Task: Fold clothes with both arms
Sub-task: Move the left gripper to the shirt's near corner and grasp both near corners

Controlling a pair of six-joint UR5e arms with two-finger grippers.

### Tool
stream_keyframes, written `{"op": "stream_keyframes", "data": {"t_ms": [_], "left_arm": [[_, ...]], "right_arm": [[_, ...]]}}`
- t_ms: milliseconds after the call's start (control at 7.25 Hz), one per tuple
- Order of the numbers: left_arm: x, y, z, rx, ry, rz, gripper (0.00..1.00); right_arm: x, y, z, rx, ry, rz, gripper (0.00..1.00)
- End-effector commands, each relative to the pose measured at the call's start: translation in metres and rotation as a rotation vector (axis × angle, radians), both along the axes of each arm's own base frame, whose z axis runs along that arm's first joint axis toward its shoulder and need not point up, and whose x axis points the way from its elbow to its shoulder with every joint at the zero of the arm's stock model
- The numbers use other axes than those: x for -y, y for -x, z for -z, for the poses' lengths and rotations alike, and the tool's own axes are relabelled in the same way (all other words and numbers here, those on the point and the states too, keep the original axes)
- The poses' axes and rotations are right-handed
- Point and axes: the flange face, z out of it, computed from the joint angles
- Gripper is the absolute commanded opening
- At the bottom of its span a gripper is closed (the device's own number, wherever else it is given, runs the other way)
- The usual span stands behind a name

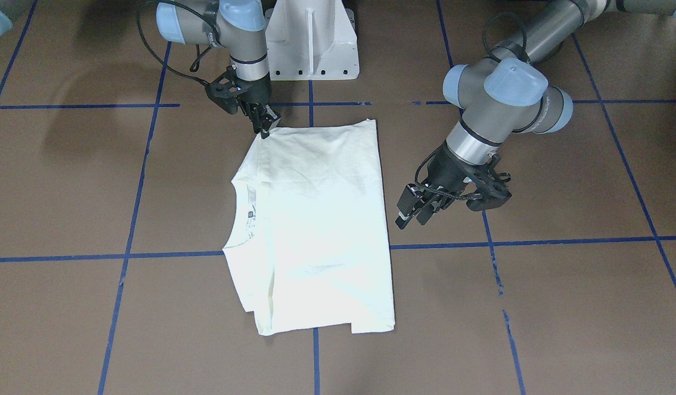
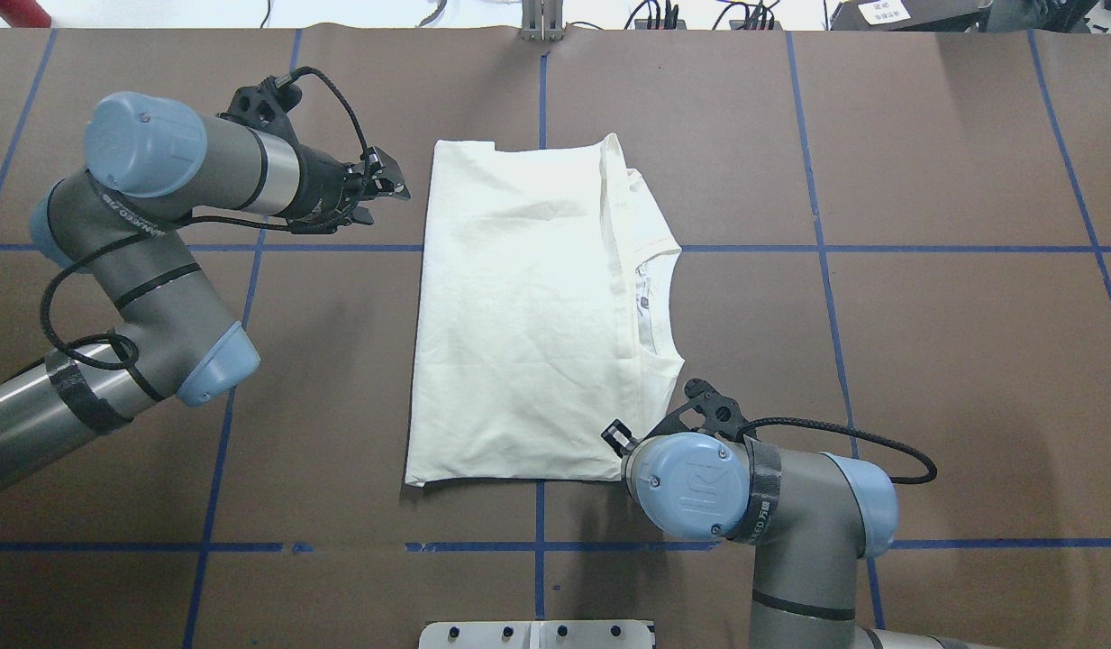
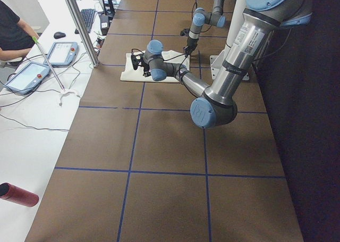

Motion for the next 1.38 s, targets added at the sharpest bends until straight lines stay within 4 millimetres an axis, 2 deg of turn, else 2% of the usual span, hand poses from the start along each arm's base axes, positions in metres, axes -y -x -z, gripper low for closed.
{"op": "stream_keyframes", "data": {"t_ms": [0,138,276,414,552,690,966,1104,1242], "left_arm": [[-0.001,0.001,0.003,-0.008,0.004,0.001,0.66],[-0.004,0.000,0.007,-0.028,0.025,0.011,0.68],[-0.029,-0.008,0.016,-0.064,0.047,-0.009,0.69],[-0.083,-0.025,0.015,-0.104,0.103,0.003,0.69],[-0.145,-0.027,0.000,-0.090,0.129,0.006,0.68],[-0.191,-0.028,-0.010,-0.082,0.175,0.012,0.68],[-0.252,-0.075,-0.023,-0.057,0.243,-0.008,0.66],[-0.275,-0.092,-0.027,-0.042,0.251,-0.033,0.65],[-0.284,-0.100,-0.030,-0.032,0.250,-0.045,0.62]], "right_arm": [[-0.002,-0.010,0.013,0.031,-0.005,0.001,0.00],[-0.003,-0.016,0.013,0.036,-0.005,0.002,0.00],[-0.006,-0.030,0.011,0.044,-0.006,0.003,0.00],[-0.008,-0.038,0.007,0.044,-0.006,0.003,0.00],[-0.009,-0.038,0.008,0.047,-0.005,0.004,0.00],[-0.009,-0.038,0.008,0.049,-0.005,0.007,0.00],[-0.010,-0.037,0.007,0.048,-0.007,0.013,0.00],[-0.010,-0.037,0.007,0.048,-0.009,0.015,0.00],[-0.010,-0.037,0.007,0.048,-0.009,0.017,0.00]]}}
